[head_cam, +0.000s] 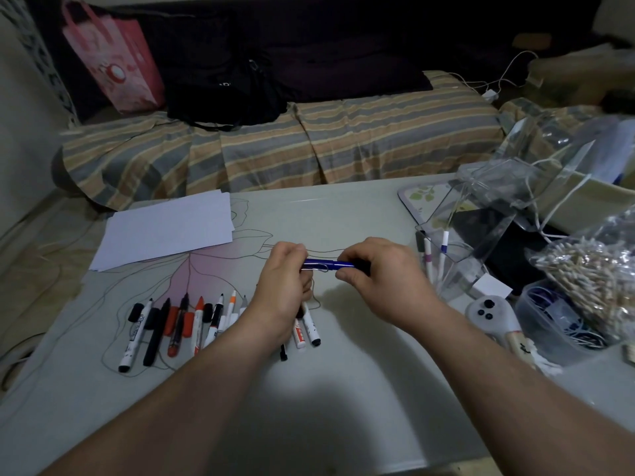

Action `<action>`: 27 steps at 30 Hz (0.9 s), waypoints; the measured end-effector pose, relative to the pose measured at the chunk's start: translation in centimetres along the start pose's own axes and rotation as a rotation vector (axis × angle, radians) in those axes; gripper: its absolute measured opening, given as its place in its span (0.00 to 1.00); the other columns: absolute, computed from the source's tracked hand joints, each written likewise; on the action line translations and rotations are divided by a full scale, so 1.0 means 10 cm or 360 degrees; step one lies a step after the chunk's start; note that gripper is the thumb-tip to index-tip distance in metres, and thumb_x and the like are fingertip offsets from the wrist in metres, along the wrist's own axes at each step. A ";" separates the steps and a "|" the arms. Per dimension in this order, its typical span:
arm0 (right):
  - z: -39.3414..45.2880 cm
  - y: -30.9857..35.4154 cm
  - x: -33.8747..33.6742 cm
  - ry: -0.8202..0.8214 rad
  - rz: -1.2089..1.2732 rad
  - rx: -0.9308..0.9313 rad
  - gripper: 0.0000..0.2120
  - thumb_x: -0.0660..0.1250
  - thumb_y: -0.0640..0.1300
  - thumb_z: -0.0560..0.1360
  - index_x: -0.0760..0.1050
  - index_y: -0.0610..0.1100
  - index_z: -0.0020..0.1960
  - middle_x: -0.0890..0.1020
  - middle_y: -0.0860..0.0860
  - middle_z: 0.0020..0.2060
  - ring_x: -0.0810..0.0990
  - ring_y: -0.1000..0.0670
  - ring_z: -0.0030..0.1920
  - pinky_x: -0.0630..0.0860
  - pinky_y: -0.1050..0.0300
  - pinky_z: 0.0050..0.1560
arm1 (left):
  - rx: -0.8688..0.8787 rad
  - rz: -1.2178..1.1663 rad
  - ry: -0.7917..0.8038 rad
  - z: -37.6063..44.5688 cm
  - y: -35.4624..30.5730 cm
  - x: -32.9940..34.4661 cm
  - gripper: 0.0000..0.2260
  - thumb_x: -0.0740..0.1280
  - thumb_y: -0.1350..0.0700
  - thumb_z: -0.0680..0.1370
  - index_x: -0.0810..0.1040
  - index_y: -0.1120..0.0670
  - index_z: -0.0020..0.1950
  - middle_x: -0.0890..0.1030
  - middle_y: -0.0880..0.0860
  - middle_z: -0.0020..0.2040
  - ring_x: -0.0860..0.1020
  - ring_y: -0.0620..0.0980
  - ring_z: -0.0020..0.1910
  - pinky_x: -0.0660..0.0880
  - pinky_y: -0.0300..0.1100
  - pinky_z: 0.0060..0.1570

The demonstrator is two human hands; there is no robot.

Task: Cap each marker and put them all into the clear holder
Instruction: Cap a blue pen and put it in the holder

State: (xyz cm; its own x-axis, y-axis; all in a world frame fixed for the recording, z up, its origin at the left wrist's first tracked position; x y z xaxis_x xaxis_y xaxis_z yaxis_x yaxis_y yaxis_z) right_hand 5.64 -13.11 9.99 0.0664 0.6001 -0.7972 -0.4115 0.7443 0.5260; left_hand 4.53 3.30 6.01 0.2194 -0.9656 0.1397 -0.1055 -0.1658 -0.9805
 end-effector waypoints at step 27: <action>-0.26 -0.41 -1.15 -0.0792 0.0171 0.0301 0.04 0.69 0.47 0.79 0.79 0.48 0.52 0.81 0.54 0.48 0.81 0.61 0.42 0.72 0.72 0.42 | 0.0919 0.1314 0.0676 -0.36 -0.02 0.76 0.18 0.64 0.54 0.83 0.74 0.43 0.72 0.82 0.40 0.61 0.78 0.44 0.58 0.72 0.41 0.63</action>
State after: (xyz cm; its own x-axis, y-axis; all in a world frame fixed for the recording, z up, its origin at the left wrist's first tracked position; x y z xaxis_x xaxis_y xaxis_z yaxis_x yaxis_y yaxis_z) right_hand 4.25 -23.83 16.18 0.4743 0.7079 -0.5233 -0.2718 0.6832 0.6778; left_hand 2.68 -4.75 7.78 -0.0744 -0.7447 -0.6633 0.4287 0.5767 -0.6955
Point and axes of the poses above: each hand's wrist, its own z-axis towards the middle knuckle, its own x-axis out of the palm, y = z × x, the point moved 5 cm from there along z, towards the middle knuckle
